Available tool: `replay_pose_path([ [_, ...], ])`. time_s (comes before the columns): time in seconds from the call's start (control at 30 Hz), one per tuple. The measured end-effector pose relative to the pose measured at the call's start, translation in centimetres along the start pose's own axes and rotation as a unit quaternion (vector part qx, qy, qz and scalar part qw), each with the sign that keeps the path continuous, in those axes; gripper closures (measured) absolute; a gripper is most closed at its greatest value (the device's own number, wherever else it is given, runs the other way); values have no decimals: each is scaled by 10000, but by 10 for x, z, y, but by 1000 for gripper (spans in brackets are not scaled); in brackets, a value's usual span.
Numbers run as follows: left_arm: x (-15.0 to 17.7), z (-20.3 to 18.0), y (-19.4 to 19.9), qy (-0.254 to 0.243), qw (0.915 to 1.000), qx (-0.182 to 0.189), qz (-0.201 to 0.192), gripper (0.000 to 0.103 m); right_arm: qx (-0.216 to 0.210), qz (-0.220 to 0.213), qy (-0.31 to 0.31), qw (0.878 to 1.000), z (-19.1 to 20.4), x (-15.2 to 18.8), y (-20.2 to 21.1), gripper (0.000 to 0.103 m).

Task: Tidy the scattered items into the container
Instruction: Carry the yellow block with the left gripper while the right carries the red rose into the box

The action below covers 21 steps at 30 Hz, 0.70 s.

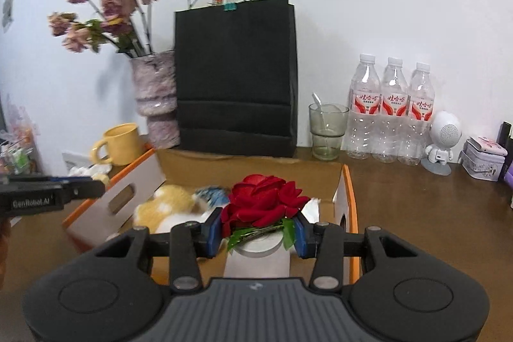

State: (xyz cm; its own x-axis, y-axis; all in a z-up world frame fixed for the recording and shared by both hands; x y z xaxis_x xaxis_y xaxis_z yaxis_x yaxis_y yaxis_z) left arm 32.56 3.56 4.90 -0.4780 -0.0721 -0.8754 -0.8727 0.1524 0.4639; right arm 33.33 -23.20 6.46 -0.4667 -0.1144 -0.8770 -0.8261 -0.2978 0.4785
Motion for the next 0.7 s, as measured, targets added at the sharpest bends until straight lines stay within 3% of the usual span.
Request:
replay_pose_path([
  [0.23, 1, 5, -49, -110, 9987, -89, 484, 82, 38, 532, 3, 9986, -4, -3, -63, 61],
  [0.4, 7, 5, -61, -174, 9977, -113, 641, 79, 85, 765, 14, 9970, -7, 3, -81, 61],
  [0.43, 6, 5, -61, -167, 9975, -149, 668, 65, 77, 809, 12, 9967, -8, 4, -83, 59],
  [0.47, 6, 6, -61, -148, 9973, -236, 683, 28, 71, 879, 28, 9961, -8, 5, -84, 49],
  [0.5, 6, 6, -60, -121, 9971, -345, 663, 11, 84, 926, 45, 9957, -7, 6, -85, 40],
  [0.53, 5, 6, -58, -105, 9974, -357, 615, 4, 122, 941, 71, 9955, -6, 7, -85, 20],
  [0.57, 5, 5, -56, -107, 9977, -305, 588, 2, 170, 911, 114, 9956, -5, 6, -83, 9],
  [0.7, 4, -1, -52, -242, 9973, -459, 528, 0, 169, 834, 123, 9963, -2, 2, -75, 7],
])
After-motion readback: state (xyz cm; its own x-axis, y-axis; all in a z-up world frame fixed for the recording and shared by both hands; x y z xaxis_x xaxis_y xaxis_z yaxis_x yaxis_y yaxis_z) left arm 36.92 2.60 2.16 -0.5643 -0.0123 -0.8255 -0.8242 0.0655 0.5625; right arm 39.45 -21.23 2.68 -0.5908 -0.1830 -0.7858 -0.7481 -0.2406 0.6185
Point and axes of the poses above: each gripper's, at about its wrist camera, not at the fingertips, and y roughly against the way its jaws point, z to its left, x to its underside, the point moved 1 cm from there along -y, roughly the way its jaws point, and after that the axes turned 2 degrees about x, right-handed, at the moved point
